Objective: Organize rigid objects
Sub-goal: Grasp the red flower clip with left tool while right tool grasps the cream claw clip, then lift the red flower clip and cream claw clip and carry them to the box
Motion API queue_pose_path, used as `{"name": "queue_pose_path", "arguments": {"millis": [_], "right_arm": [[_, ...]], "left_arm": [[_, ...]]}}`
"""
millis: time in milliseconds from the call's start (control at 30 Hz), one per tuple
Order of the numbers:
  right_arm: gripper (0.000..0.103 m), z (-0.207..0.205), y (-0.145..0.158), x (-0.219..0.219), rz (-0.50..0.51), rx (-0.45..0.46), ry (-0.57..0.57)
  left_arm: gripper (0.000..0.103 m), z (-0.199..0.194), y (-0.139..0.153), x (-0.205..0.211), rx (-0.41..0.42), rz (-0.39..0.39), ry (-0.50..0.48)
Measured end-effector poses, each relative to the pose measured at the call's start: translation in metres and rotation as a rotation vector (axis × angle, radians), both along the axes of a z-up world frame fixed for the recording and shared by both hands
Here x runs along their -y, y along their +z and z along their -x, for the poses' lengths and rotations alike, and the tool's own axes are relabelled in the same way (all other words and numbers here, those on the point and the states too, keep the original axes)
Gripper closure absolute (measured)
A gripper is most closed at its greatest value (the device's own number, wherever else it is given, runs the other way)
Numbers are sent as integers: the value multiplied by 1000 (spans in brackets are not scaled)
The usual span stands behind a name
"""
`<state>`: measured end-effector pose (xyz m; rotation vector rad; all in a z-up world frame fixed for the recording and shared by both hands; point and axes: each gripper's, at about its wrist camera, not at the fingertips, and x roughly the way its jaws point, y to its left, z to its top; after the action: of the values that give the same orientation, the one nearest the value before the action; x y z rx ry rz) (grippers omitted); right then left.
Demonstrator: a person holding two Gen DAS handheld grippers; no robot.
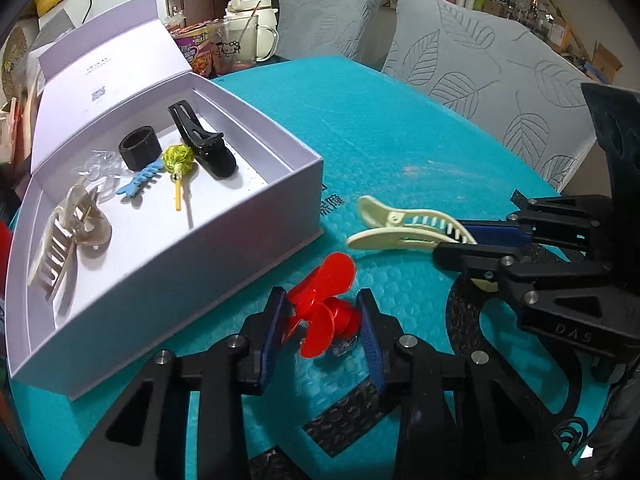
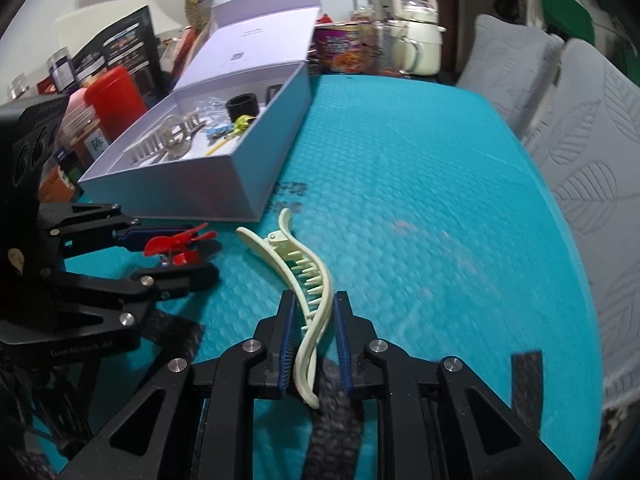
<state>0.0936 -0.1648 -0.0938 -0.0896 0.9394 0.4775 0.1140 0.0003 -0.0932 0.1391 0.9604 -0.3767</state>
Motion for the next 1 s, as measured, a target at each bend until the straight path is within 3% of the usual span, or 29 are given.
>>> {"name": "queue_pose_path", "arguments": {"millis": [767,1000], "right_arm": [[85,81,7,0,-12,-22,-93],[84,95,6,-2,-15,-24,-102]], "left_arm": [[73,78,15,-29,11,47,72],[71,89,8,-28,26,13,76]]}}
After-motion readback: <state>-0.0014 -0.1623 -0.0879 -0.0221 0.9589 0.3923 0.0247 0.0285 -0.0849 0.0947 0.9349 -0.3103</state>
